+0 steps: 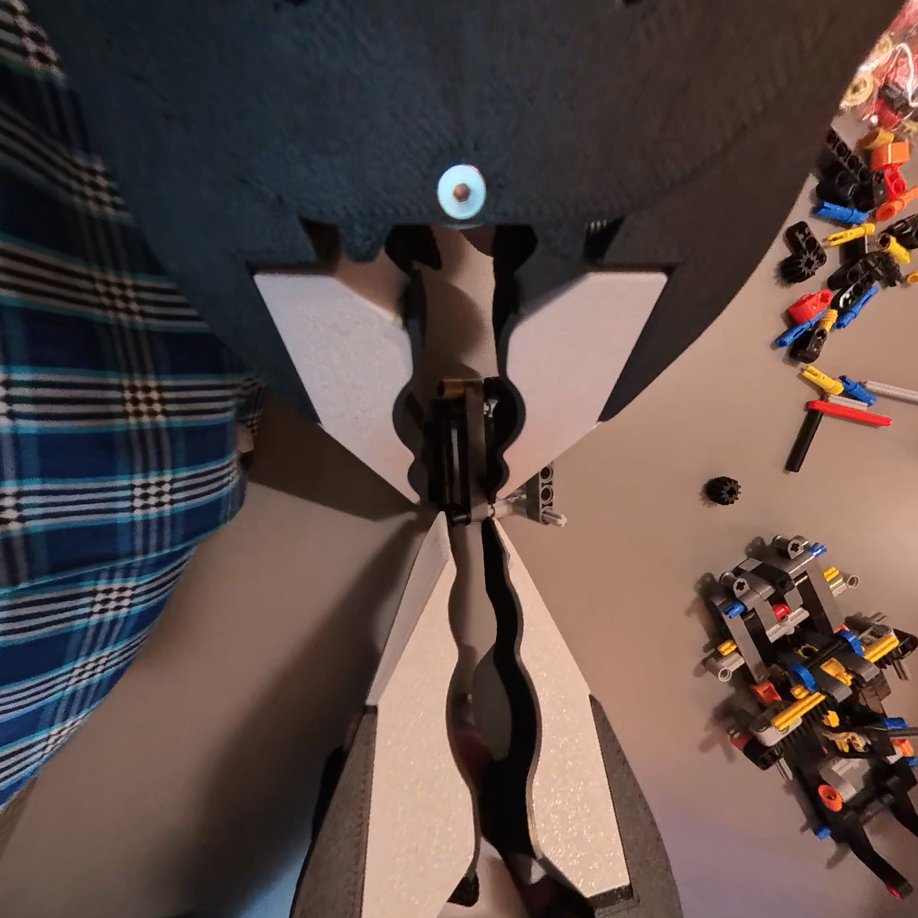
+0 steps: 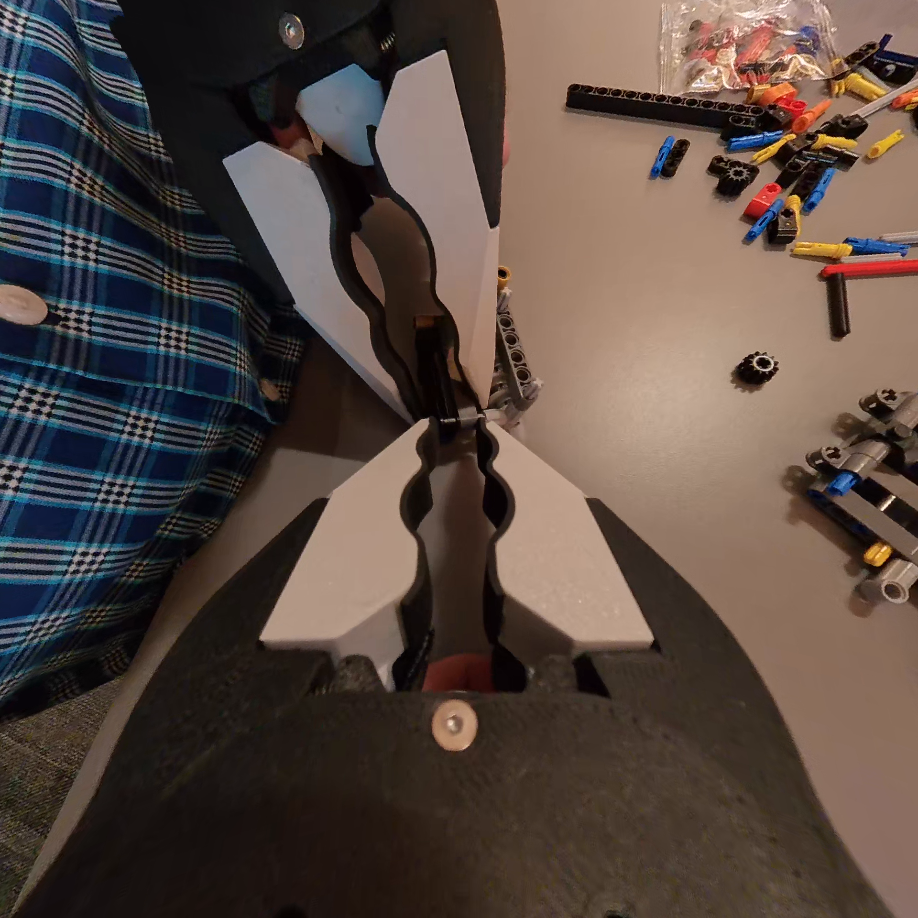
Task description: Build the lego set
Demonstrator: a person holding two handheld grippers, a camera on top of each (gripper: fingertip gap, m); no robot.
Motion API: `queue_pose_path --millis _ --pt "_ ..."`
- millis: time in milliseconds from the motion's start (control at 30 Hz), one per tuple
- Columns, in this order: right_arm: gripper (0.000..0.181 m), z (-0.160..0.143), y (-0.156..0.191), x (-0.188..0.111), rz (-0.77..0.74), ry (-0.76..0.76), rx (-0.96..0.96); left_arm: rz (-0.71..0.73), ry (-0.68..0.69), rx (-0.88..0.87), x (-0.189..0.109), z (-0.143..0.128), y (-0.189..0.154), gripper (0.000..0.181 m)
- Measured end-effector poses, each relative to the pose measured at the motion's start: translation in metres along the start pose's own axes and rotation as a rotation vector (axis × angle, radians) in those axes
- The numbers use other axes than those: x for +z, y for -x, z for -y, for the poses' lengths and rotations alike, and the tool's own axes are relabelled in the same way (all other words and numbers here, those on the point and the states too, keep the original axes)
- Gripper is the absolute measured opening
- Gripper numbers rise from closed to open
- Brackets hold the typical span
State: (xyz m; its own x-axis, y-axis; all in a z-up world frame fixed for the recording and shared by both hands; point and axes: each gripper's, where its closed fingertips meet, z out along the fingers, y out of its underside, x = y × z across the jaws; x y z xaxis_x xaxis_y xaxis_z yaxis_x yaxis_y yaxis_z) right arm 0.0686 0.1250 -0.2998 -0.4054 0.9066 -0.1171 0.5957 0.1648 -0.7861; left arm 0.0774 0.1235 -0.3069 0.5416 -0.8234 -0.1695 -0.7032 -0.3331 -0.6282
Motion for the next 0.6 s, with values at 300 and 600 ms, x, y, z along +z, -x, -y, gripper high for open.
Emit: queue_pose_path --millis 300,600 --pt "0.039 -0.0023 -0.0063 -0.0008 -0.009 0.024 0.034 -0.016 -0.036 0.039 -0.0013 0.0007 -0.0056 0.02" --pt "0.034 -0.0003 -0.0032 0.0055 0.037 0.033 0.002 -0.051 -0.048 0.06 -0.0029 -0.0012 -0.0058 0.019"
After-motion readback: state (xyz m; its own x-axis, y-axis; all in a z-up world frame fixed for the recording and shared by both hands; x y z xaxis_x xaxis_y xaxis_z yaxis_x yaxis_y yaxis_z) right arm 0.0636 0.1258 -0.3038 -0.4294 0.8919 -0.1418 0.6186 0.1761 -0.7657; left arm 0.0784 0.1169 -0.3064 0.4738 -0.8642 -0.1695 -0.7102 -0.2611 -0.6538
